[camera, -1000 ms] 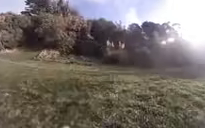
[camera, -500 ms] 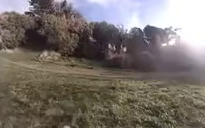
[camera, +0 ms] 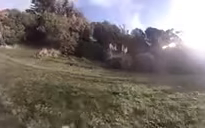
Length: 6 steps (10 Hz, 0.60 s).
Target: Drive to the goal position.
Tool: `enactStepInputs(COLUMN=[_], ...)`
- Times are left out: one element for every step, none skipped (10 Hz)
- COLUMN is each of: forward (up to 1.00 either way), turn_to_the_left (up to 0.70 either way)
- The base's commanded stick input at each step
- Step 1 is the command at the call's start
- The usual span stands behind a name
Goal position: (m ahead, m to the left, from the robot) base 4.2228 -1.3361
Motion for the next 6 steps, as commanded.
enactStepInputs(forward=[0.7,0.7,0.7,0.7,0.7,0.7], turn_to_the_left=[-0.14,-0.14,-0.14,-0.14,-0.14,-0.14])
